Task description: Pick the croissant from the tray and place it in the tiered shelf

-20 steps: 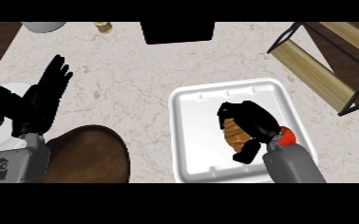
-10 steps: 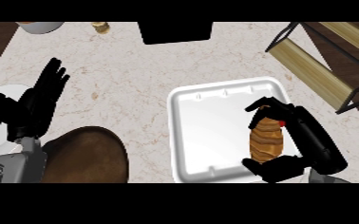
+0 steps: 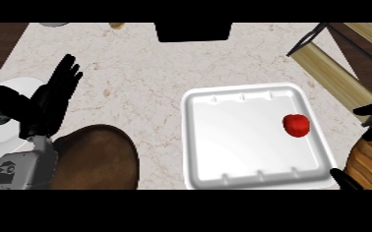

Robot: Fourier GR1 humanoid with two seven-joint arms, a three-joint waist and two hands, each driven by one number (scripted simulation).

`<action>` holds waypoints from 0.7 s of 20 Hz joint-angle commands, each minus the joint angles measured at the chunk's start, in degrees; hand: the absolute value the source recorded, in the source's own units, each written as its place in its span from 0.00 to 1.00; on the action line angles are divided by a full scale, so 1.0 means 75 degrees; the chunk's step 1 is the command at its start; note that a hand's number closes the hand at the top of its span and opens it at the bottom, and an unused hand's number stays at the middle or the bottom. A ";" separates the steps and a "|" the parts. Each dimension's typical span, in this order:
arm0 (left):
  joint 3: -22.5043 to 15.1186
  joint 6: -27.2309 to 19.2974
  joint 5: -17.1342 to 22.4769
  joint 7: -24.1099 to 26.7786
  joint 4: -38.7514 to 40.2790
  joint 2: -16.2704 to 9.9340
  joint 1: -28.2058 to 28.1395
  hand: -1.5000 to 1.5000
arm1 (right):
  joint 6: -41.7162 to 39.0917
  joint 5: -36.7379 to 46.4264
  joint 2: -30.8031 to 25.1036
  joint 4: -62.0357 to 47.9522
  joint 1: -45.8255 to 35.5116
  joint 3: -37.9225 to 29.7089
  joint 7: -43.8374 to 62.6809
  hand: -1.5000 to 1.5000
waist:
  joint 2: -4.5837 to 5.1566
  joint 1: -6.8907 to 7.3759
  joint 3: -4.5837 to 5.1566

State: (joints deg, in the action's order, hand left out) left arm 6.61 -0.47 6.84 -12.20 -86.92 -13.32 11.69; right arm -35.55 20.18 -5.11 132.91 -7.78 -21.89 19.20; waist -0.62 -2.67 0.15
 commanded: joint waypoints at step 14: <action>-0.0045 0.0180 0.0037 -0.0183 -0.0419 0.0037 -0.0060 0.50 | -0.0431 -0.2172 -0.4207 -0.4588 -0.2011 -0.3762 0.0636 1.00 | 0.0103 0.0407 -0.0028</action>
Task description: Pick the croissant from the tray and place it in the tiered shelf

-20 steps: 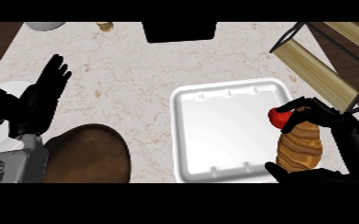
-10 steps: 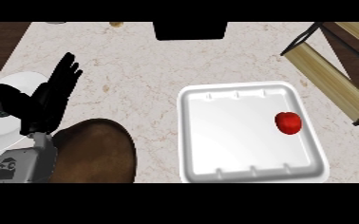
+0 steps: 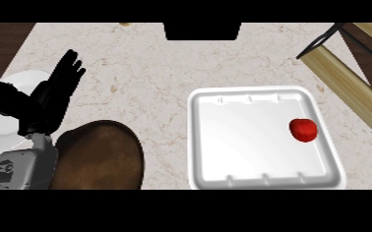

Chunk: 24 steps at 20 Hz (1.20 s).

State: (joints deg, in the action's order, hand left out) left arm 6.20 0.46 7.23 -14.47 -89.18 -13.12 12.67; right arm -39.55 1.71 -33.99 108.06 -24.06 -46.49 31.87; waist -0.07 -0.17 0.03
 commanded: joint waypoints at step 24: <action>-0.0045 -0.0063 -0.0301 0.0258 0.0697 0.0362 0.0571 0.50 | 0.1601 0.1784 -0.3309 -0.9270 -0.0797 0.0587 -0.6605 1.00 | 0.0037 0.0096 -0.0012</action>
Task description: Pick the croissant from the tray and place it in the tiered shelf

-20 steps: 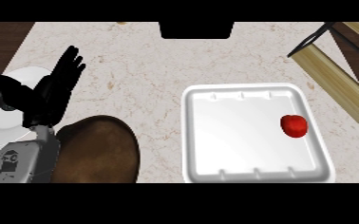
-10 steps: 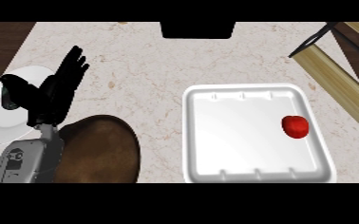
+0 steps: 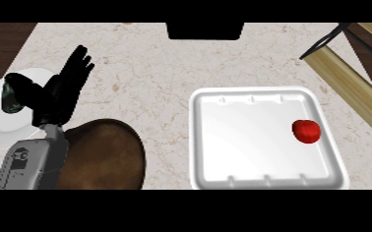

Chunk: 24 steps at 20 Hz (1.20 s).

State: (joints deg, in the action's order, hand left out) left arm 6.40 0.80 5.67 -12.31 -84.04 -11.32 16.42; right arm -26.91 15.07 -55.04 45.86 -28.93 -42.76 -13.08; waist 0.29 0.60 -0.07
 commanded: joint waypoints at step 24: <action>0.0062 0.0130 0.0023 -0.0035 -0.0262 -0.0038 -0.0134 0.50 | -0.0543 -0.0163 -0.2004 -0.4650 -0.1123 -0.0395 -0.1268 0.00 | 0.0053 0.0127 -0.0040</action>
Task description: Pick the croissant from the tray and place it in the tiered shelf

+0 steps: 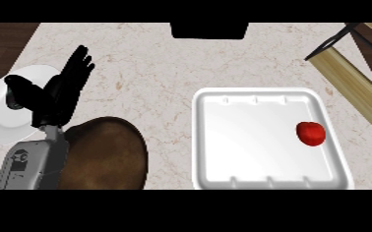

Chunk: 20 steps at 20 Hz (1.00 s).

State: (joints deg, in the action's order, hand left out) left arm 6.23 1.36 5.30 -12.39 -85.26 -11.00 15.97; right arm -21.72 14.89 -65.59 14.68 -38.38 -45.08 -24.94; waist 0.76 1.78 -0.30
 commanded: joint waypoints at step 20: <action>0.0142 -0.0166 -0.0007 0.0021 -0.0191 0.0044 -0.0323 0.50 | -0.3639 -0.0698 -0.1490 -0.0100 0.2102 -0.0585 -0.1567 0.00 | -0.0073 -0.0456 -0.0072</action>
State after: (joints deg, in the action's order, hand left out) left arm 7.78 0.91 6.01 -12.50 -86.76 -11.31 13.57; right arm -40.16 9.39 -76.57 12.30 -25.81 -49.96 -27.62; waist 0.26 -1.07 -0.84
